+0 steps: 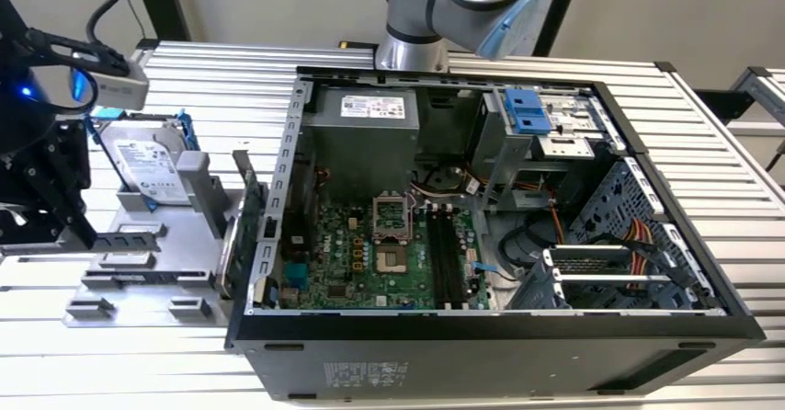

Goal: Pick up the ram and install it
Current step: 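Pick up the ram and move it above insertion slot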

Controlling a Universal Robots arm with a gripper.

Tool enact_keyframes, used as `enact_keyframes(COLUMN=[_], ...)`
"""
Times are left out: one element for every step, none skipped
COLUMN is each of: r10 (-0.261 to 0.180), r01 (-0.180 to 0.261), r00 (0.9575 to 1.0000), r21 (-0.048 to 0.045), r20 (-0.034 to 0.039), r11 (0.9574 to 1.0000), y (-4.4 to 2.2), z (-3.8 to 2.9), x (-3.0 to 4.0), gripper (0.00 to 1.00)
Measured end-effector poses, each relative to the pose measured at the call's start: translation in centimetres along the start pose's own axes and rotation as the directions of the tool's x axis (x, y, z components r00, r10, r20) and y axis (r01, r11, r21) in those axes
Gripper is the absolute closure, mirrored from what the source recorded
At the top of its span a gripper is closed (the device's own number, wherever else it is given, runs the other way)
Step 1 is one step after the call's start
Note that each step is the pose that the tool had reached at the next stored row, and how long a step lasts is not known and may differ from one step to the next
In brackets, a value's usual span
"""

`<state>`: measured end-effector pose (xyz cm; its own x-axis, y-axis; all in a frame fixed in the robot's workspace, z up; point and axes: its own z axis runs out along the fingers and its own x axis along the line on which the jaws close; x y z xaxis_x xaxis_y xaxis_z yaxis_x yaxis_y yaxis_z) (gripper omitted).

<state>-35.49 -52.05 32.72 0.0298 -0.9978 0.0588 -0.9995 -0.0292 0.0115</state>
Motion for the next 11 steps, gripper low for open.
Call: enact_keyframes(r10=[0.000,0.001,0.001,0.002,0.002,0.002,0.002,0.002,0.002,0.002,0.002], r01=[0.000,-0.001,-0.001,-0.002,-0.002,-0.002,-0.002,-0.002,-0.002,-0.002,-0.002], r00=[1.0000,1.0000,1.0000,1.0000,1.0000,1.0000,1.0000,1.0000,1.0000,1.0000,1.0000], r21=[-0.0001,-0.0001,-0.0002,-0.0002,-0.0001,-0.0002,-0.0002,-0.0002,-0.0002,-0.0002,-0.0002], r20=[0.0000,0.0000,0.0000,0.0001,0.0002,0.0001,0.0001,0.0002,0.0001,0.0001,0.0001], r11=[1.0000,1.0000,1.0000,1.0000,1.0000,1.0000,1.0000,1.0000,1.0000,1.0000,1.0000], y=[0.00,0.00,0.01,0.01,0.01,0.01,0.01,0.01,0.01,0.01,0.02], z=[-0.11,-0.21,-0.31,-0.40,-0.47,-0.57,-0.65,-0.74,-0.86,-0.96,-1.03], x=[0.01,0.01,0.02,0.02,0.03,0.03,0.04,0.04,0.05,0.05,0.06], gripper=[1.00,1.00,1.00,1.00,1.00,1.00,1.00,1.00,1.00,1.00,1.00])
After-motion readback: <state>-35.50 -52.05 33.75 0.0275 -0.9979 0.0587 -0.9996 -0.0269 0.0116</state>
